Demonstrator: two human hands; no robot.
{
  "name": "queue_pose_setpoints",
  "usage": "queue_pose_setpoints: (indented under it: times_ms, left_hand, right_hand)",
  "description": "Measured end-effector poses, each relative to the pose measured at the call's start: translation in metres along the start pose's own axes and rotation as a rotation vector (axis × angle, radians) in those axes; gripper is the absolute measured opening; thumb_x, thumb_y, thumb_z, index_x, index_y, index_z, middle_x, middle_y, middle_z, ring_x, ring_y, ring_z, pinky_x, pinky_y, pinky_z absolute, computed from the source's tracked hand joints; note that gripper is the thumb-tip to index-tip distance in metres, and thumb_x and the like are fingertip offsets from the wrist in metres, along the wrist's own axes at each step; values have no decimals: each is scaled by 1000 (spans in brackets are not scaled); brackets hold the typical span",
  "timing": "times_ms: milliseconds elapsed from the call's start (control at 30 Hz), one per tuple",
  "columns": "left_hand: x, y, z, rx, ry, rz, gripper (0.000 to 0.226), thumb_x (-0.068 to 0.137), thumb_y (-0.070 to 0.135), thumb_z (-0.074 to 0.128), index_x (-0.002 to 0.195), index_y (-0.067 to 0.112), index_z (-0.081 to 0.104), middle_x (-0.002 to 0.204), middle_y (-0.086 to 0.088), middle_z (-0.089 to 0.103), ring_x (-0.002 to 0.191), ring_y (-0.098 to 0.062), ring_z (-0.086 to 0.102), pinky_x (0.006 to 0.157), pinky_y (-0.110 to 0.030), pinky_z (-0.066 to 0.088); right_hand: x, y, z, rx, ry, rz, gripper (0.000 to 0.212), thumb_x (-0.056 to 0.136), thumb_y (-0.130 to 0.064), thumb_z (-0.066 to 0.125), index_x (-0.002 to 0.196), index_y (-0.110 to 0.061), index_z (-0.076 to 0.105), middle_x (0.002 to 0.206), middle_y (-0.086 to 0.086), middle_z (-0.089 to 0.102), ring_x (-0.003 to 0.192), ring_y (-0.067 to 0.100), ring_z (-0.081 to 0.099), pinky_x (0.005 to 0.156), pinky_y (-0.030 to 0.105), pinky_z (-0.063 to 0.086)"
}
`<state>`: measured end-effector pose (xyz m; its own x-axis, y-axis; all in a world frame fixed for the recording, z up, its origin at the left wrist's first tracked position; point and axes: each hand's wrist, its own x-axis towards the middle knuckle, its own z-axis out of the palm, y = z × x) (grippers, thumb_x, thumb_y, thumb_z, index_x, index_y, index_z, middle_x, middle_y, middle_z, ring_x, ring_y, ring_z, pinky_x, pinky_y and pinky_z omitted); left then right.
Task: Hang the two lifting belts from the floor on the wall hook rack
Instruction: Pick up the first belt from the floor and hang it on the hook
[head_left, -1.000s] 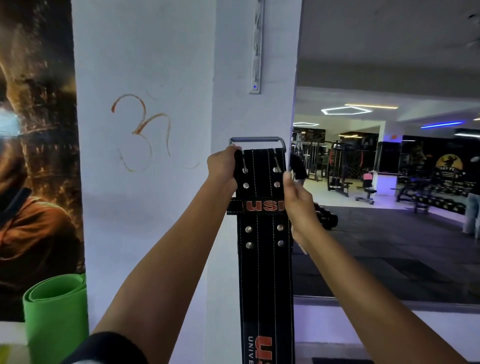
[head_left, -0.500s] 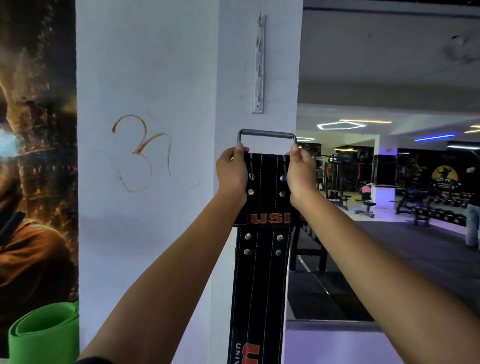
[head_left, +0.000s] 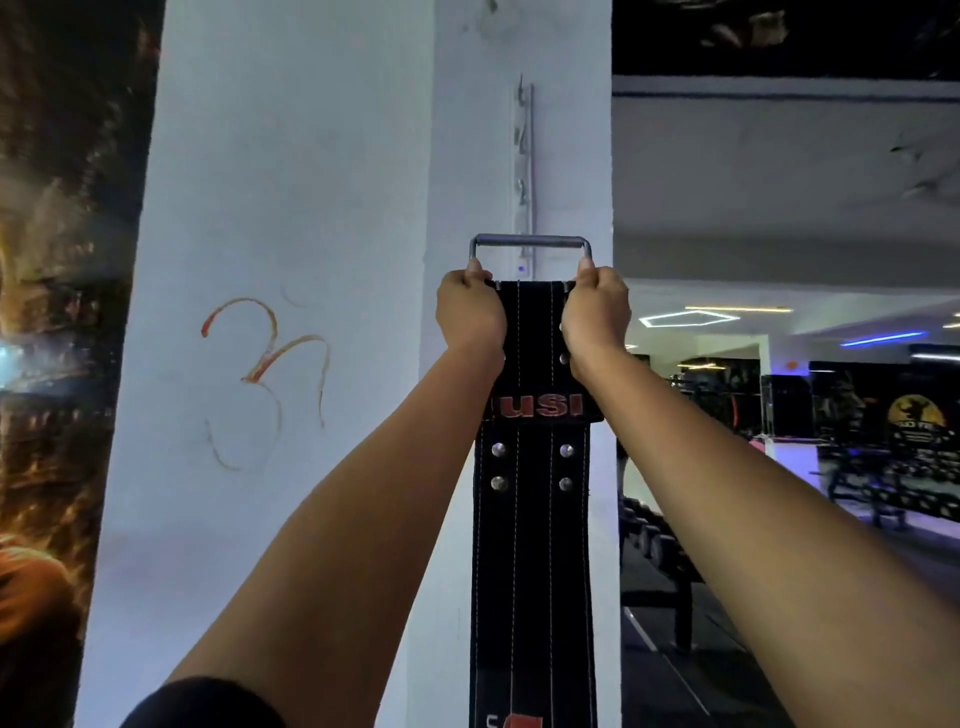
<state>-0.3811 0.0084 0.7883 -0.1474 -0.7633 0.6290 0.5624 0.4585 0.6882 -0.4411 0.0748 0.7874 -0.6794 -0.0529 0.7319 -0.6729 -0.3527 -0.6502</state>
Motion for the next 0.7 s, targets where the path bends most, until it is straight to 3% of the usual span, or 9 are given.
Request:
queue_pose_setpoints:
  times_ms: [100, 200, 367, 500, 600, 700]
  left_hand:
    - [31, -12, 20, 15, 13, 22, 30, 100, 31, 33, 93, 10, 54, 86, -4, 55, 75, -21, 51, 71, -38, 46]
    - [62, -23, 36, 2, 21, 23, 31, 100, 32, 34, 91, 10, 54, 75, 0, 51, 66, -18, 48, 68, -35, 44]
    - [103, -34, 57, 29, 23, 24, 31, 100, 31, 34, 91, 8, 53, 70, 0, 50, 60, -16, 45, 69, -34, 43]
    - [123, -41, 66, 46, 14, 32, 31, 100, 31, 34, 90, 8, 53, 70, -1, 49, 58, -16, 44, 62, -33, 43]
    - [132, -45, 67, 36, 6, 6, 32, 100, 29, 36, 83, 8, 53, 72, -2, 51, 53, -17, 42, 49, -27, 35]
    - [132, -56, 63, 44, 2, 2, 29, 100, 26, 36, 88, 7, 54, 81, -5, 54, 52, -16, 42, 48, -26, 35]
  right_hand:
    - [33, 14, 14, 7, -11, -32, 34, 100, -34, 28, 85, -7, 43, 65, -3, 41, 61, 16, 43, 61, 31, 34]
    - [64, 26, 30, 7, -17, -51, 34, 100, -34, 28, 83, -7, 43, 64, -2, 41, 56, 10, 39, 50, 29, 31]
    - [106, 44, 54, 42, -7, -46, 39, 99, -37, 29, 72, -12, 42, 65, -2, 43, 71, 23, 48, 66, 36, 42]
    - [127, 56, 67, 64, -12, -44, 38, 98, -38, 28, 76, -10, 43, 65, -2, 42, 71, 23, 46, 66, 35, 40]
    - [137, 64, 74, 71, -18, -25, 41, 99, -36, 29, 65, -15, 38, 64, -2, 41, 71, 23, 45, 61, 32, 38]
    - [136, 78, 77, 46, -19, -26, 39, 99, -31, 30, 63, -16, 36, 64, -2, 40, 71, 23, 44, 55, 30, 33]
